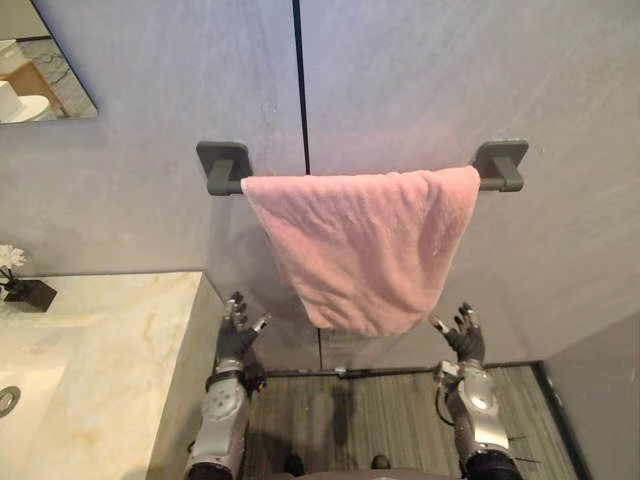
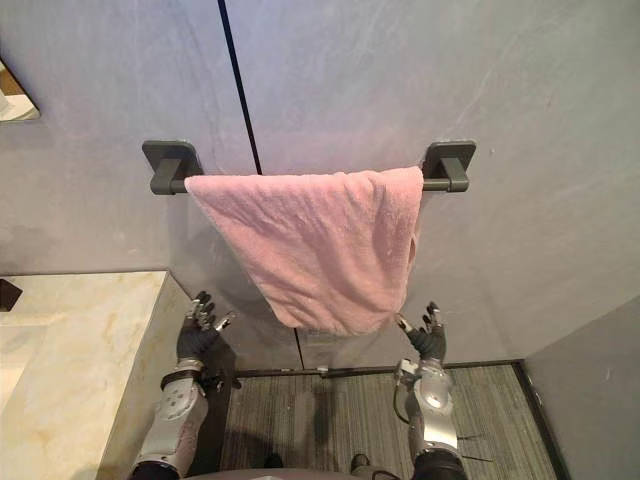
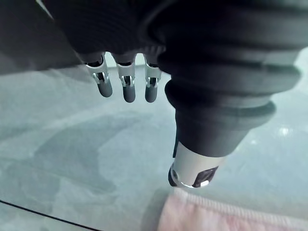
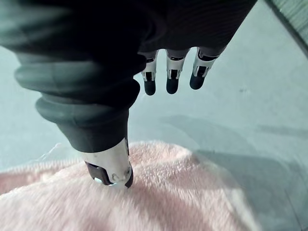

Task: Organize washtable

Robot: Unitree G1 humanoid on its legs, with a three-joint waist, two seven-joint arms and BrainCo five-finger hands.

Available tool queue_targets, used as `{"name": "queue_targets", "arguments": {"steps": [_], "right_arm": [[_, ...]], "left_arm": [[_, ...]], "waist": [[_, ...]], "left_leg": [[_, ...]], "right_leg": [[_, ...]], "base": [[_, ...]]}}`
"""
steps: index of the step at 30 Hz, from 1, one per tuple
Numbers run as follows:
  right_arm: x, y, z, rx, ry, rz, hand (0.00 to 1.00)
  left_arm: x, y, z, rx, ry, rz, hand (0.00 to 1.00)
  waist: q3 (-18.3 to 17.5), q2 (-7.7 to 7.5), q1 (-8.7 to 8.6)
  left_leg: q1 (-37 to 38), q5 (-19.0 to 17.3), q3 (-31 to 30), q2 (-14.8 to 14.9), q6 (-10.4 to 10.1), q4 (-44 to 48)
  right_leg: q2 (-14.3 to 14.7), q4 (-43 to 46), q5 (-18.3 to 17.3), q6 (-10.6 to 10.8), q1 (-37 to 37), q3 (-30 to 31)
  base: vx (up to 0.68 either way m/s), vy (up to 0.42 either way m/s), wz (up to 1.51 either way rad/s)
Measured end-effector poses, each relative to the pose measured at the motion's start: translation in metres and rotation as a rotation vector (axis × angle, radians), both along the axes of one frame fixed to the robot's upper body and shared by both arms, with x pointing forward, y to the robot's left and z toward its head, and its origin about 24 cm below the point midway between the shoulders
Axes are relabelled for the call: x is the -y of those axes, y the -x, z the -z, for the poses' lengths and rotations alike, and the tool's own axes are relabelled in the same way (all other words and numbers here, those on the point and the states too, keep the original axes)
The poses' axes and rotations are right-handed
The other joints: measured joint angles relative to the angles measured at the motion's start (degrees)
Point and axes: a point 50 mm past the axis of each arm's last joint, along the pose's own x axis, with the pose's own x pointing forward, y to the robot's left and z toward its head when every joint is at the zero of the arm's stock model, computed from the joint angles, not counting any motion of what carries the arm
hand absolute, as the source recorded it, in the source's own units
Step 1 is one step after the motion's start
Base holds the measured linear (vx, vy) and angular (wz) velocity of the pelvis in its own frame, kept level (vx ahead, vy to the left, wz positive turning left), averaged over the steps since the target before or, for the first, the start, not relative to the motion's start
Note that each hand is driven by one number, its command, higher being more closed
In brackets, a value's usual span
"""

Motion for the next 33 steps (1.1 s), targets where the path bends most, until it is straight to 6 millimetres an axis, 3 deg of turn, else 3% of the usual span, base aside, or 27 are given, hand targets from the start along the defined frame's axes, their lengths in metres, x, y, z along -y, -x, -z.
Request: {"name": "queue_targets", "arguments": {"steps": [5,9,15,17,19,21,24,28,31,33], "right_arm": [[0.008,0.007,-0.003,0.022,-0.013,0.044,0.0],[0.021,0.011,-0.015,0.086,-0.019,0.111,0.0],[0.028,0.01,-0.031,0.154,0.006,0.122,0.0],[0.034,0.006,-0.056,0.262,0.039,0.147,0.0],[0.043,0.006,-0.086,0.395,0.086,0.192,0.0],[0.045,0.006,-0.126,0.584,0.143,0.198,0.0],[0.04,0.008,-0.167,0.774,0.19,0.178,0.0],[0.005,0.002,-0.244,1.158,0.254,-0.04,0.0],[-0.033,0.002,-0.28,1.376,0.258,-0.318,0.0],[-0.059,0.0,-0.289,1.434,0.22,-0.512,0.0]], "left_arm": [[-0.007,-0.003,-0.011,0.051,0.012,-0.044,0.0],[-0.027,-0.007,-0.037,0.174,0.018,-0.13,0.0],[-0.029,-0.01,-0.059,0.28,0.026,-0.149,0.0],[-0.027,-0.007,-0.068,0.316,0.046,-0.162,0.0],[-0.026,-0.007,-0.1,0.463,0.044,-0.17,0.0],[-0.032,0.002,-0.146,0.695,0.004,-0.196,0.0],[-0.031,0.01,-0.183,0.897,-0.028,-0.174,0.0],[-0.011,0.016,-0.231,1.155,-0.026,0.033,0.0],[0.015,0.012,-0.248,1.24,-0.003,0.284,0.0],[0.034,0.009,-0.253,1.253,0.016,0.448,0.0]], "waist": [[0.0,-0.05,0.06],[-0.1,-0.16,0.04],[0.0,-0.33,0.03],[0.0,-0.39,-0.01],[0.1,-0.56,0.11],[0.1,-0.5,0.08],[0.1,-0.43,0.09],[0.1,-0.35,0.16],[-0.2,-0.08,0.17],[-0.4,0.08,0.17]], "left_leg": [[0.1,0.0,0.0,0.0,0.0,0.0],[0.2,0.0,0.0,0.0,0.0,0.0],[0.2,0.0,0.0,0.0,0.0,0.1],[0.1,0.0,0.1,0.0,0.1,0.1],[0.1,0.0,0.1,0.0,0.1,0.1],[0.2,-0.1,0.1,0.0,0.1,0.1],[0.4,-0.1,0.3,0.0,0.1,0.1],[1.2,-0.1,1.0,0.0,0.1,0.1],[1.4,0.0,1.1,-0.1,0.1,0.1],[1.4,0.0,1.1,-0.1,0.1,0.0]], "right_leg": [[-0.1,0.0,0.3,0.1,0.0,0.1],[-0.1,0.1,0.4,0.1,0.0,0.1],[-0.2,0.1,0.4,0.1,-0.1,0.6],[-0.2,0.1,0.4,0.1,-0.1,0.6],[-0.2,0.1,0.3,0.1,-0.1,0.6],[-0.2,0.1,0.3,0.2,0.0,0.7],[-0.2,0.3,0.3,0.2,0.0,0.8],[-0.2,1.0,0.3,0.2,0.0,1.5],[-0.2,1.2,0.3,0.2,0.0,1.6],[-0.2,1.3,0.3,0.2,0.0,1.6]], "base": [[-0.06,-0.019,-0.03],[-0.03,-0.012,-0.01],[0.0,0.0,0.0],[0.0,0.0,0.0],[0.0,0.0,0.0],[0.0,0.0,0.0],[0.0,0.0,-0.03],[-0.01,-0.001,-0.09],[-0.05,-0.009,-0.04],[-0.04,-0.014,-0.01]]}}
